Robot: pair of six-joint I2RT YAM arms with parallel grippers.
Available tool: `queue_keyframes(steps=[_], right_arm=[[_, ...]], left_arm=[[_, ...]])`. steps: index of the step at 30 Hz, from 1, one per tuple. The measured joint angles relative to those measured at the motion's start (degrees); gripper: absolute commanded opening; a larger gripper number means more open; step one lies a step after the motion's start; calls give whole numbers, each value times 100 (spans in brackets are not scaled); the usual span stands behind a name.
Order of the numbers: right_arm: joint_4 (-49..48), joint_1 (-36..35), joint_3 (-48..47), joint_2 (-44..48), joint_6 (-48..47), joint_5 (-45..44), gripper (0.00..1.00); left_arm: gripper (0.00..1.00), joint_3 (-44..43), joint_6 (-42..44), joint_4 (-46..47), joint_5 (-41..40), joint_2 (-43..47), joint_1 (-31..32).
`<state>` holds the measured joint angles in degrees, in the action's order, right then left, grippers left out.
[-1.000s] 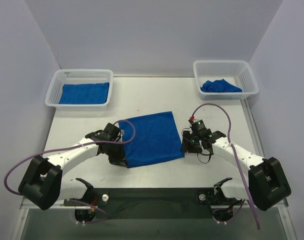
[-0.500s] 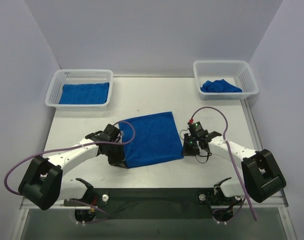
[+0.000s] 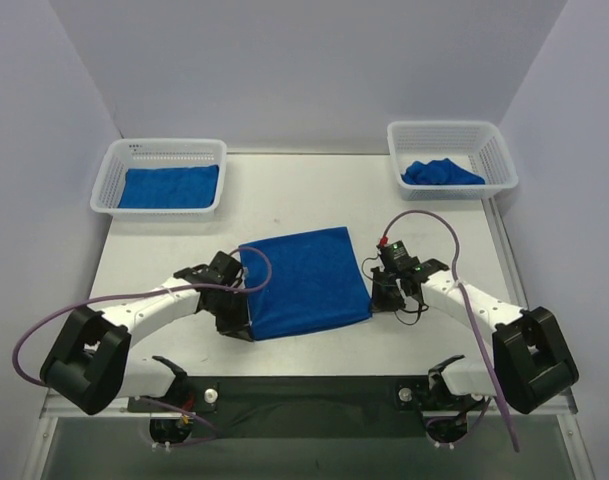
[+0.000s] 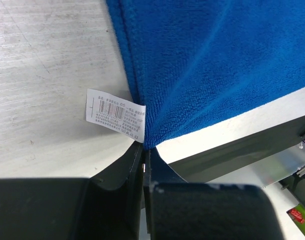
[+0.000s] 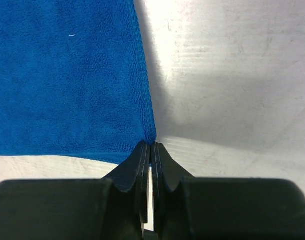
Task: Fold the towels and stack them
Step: Fold the towel
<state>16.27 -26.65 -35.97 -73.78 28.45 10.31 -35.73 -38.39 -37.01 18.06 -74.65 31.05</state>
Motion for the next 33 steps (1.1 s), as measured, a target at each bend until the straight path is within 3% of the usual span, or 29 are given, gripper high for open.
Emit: queue_keyframes(steps=[5,8,9,10,13,16,19,23,28,33], right_arm=[[103,-11,-7,-313,-26,59,3],[164,-81,-37,-520,-31,68,7],[190,-101,-76,-540,-46,46,12],[214,-122,-103,-551,-59,22,15],[404,-205,-188,-546,-133,-133,33],[699,-297,-348,-470,-234,-323,47],[984,-461,-581,-219,-328,-481,48],[1113,-654,-896,122,-387,-518,42],[894,-715,-1045,92,-444,-334,36],[313,-715,-951,-345,-380,-76,31]], left_arm=[[13,168,-13,127,59,-142,42],[27,216,-13,170,118,-210,96],[42,216,-20,170,151,-210,118],[51,216,-37,173,225,-208,129],[68,157,-105,157,350,-127,170],[71,107,-146,13,317,103,186],[70,-55,-162,-225,249,505,186],[33,-511,-190,-334,11,758,179],[21,-942,-90,-149,-299,219,162],[16,-1071,133,170,-638,-654,20]])
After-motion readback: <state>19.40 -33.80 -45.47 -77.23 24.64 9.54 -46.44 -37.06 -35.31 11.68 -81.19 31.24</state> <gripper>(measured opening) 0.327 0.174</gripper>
